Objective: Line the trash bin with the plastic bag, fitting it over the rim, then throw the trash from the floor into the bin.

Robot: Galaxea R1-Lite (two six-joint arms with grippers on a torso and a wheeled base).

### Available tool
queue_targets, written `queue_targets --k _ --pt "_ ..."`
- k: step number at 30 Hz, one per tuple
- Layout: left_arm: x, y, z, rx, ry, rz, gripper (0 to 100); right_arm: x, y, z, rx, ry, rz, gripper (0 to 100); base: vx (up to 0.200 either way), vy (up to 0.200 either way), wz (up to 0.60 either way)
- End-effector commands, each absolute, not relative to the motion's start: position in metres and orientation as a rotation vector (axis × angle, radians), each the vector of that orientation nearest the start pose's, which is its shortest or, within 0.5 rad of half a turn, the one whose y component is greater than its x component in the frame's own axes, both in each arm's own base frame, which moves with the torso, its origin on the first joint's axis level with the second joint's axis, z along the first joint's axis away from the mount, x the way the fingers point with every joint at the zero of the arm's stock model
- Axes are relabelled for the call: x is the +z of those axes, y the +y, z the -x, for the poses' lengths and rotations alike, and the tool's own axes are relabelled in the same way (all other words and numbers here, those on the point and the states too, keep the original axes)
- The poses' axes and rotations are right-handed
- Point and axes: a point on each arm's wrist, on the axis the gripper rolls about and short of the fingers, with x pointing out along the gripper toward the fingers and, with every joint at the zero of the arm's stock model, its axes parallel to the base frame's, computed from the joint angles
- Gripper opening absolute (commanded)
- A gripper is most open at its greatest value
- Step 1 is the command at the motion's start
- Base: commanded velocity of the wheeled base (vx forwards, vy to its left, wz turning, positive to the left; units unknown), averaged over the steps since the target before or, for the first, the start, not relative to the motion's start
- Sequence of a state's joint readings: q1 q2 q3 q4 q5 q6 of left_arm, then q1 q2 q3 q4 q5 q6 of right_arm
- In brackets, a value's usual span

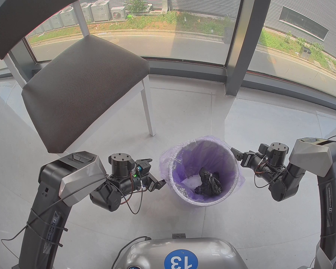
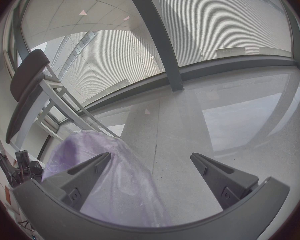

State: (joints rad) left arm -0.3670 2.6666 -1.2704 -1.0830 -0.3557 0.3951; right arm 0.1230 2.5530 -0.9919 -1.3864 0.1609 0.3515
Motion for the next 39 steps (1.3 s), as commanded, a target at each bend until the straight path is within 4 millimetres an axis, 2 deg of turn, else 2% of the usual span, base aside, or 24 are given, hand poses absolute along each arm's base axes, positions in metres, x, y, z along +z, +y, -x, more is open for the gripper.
queue_targets --k 1,12,15,17,20,21,23,26,27,32,33,39 --pt "-0.059 -0.175 -0.431 -0.774 0.189 -0.377 100 -0.048 0.053 -0.428 0.237 0.257 -0.353 100 0.0 0.0 0.0" --pt "-0.062 -0.174 -0.432 -0.771 0.185 -0.381 100 -0.054 0.053 -0.428 0.237 0.272 -0.355 100 0.0 0.0 0.0" --pt "-0.061 -0.169 -0.426 -0.768 0.183 -0.388 100 -0.052 0.051 -0.426 0.226 0.274 -0.35 100 0.0 0.0 0.0" --pt "-0.058 -0.167 -0.42 -0.767 0.184 -0.389 100 -0.042 0.047 -0.424 0.219 0.258 -0.339 100 0.0 0.0 0.0" --pt "-0.05 -0.162 -0.412 -0.766 0.18 -0.405 100 -0.012 0.036 -0.414 0.203 0.227 -0.288 100 0.0 0.0 0.0" --pt "-0.048 -0.161 -0.412 -0.764 0.178 -0.406 100 -0.008 0.035 -0.412 0.202 0.224 -0.277 100 0.0 0.0 0.0" --pt "-0.04 -0.153 -0.408 -0.753 0.172 -0.427 100 0.011 0.024 -0.403 0.186 0.199 -0.215 100 0.0 0.0 0.0" --pt "-0.031 -0.149 -0.402 -0.749 0.164 -0.454 100 0.021 0.016 -0.393 0.171 0.191 -0.171 100 0.0 0.0 0.0" --pt "-0.025 -0.145 -0.396 -0.744 0.167 -0.48 100 0.03 0.013 -0.385 0.166 0.181 -0.138 100 0.0 0.0 0.0" --pt "-0.016 -0.138 -0.387 -0.734 0.159 -0.527 100 0.038 0.011 -0.37 0.159 0.182 -0.101 100 0.0 0.0 0.0" --pt "-0.01 -0.136 -0.383 -0.717 0.146 -0.549 100 0.036 0.014 -0.362 0.152 0.189 -0.085 100 0.0 0.0 0.0" --pt "0.012 -0.137 -0.372 -0.648 0.111 -0.574 100 0.033 0.016 -0.357 0.147 0.164 -0.043 100 0.0 0.0 0.0"
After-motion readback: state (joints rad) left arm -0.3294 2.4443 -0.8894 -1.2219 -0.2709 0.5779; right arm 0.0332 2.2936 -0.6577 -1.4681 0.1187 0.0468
